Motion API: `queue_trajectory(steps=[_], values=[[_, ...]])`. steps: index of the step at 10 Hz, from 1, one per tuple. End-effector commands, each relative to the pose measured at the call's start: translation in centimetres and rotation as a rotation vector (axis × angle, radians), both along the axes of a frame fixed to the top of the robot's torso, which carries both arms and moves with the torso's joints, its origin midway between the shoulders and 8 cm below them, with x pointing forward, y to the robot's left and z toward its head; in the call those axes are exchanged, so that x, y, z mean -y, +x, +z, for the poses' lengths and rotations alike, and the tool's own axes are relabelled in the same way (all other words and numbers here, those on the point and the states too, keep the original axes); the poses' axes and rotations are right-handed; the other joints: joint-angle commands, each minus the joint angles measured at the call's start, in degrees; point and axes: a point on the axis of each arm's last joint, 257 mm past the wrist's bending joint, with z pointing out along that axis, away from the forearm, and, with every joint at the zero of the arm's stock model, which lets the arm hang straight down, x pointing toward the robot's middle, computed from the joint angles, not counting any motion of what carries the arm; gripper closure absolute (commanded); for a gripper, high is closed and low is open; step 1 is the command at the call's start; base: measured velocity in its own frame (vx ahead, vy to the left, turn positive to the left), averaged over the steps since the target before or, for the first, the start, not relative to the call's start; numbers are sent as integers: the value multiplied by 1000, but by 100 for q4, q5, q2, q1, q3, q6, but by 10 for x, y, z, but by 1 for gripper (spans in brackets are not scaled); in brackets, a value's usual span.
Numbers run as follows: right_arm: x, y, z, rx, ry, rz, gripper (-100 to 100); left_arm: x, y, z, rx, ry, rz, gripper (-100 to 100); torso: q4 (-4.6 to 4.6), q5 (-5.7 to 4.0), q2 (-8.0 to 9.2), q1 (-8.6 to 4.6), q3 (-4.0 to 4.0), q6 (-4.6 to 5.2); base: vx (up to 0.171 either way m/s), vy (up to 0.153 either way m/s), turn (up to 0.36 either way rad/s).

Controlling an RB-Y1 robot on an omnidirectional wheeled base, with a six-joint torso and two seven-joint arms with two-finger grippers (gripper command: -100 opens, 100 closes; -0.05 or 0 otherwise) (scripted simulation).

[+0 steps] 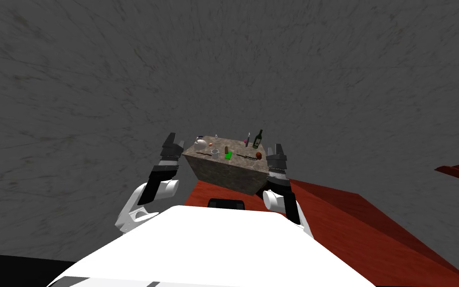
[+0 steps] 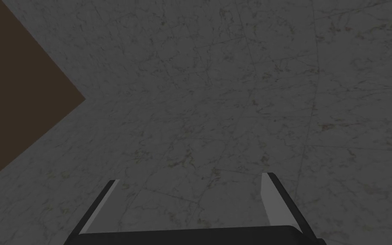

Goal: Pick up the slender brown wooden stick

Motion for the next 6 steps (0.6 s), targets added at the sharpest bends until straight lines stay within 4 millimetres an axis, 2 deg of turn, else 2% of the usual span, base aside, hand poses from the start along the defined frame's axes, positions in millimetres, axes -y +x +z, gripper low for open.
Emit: queue_trajectory(steps=[1,2,4,5,6], values=[[0,0,0,0,0,0,0,-8,7,-6,-33,-7,19,-100,0,0,0,0,0,0,-32,-30,-55],[0,0,0,0,0,0,0,-19,13,-6,-47,-4,41,-100,0,1,-2,5,-1,-2,-39,-49,-116],[0,0,0,0,0,0,0,-23,16,-12,-72,-12,50,-100,0,1,-3,3,-1,-3,-19,-22,-26],[0,0,0,0,0,0,0,-36,23,-13,-92,-14,77,-100,-2,3,-8,12,-4,-3,-22,-35,-120],[0,0,0,0,0,0,0,-39,25,-18,-113,-22,85,-100,-2,2,-7,6,-4,0,-25,-31,-79]])
